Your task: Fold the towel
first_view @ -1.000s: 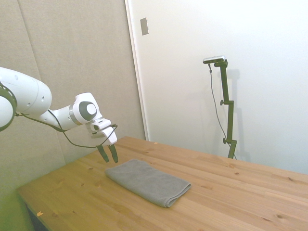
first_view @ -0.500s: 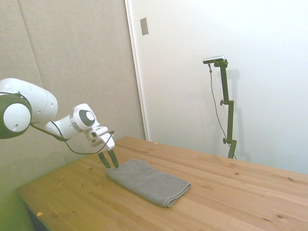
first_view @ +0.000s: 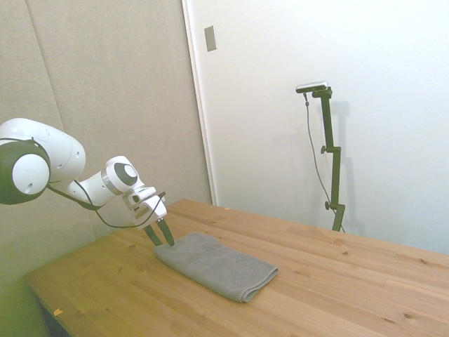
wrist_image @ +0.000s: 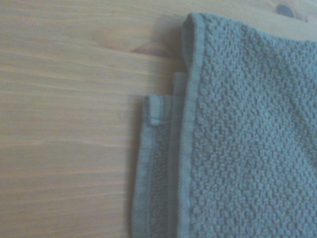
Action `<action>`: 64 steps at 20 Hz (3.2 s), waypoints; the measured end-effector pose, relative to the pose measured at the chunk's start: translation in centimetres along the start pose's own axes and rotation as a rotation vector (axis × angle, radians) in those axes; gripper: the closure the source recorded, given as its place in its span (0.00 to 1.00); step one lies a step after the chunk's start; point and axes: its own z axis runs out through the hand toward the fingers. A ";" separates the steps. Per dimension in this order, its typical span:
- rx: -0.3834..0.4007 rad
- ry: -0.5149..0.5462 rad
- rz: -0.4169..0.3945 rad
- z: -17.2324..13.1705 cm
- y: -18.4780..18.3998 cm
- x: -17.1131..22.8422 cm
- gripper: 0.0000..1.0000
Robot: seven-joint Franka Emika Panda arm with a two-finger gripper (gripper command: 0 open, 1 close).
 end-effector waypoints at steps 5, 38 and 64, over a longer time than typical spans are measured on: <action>-0.045 0.049 0.006 1.0 0.3 0.7 1.00; 0.021 0.030 -0.002 1.2 2.5 0.4 1.00; 0.309 -0.142 0.250 -1.7 20.6 17.4 1.00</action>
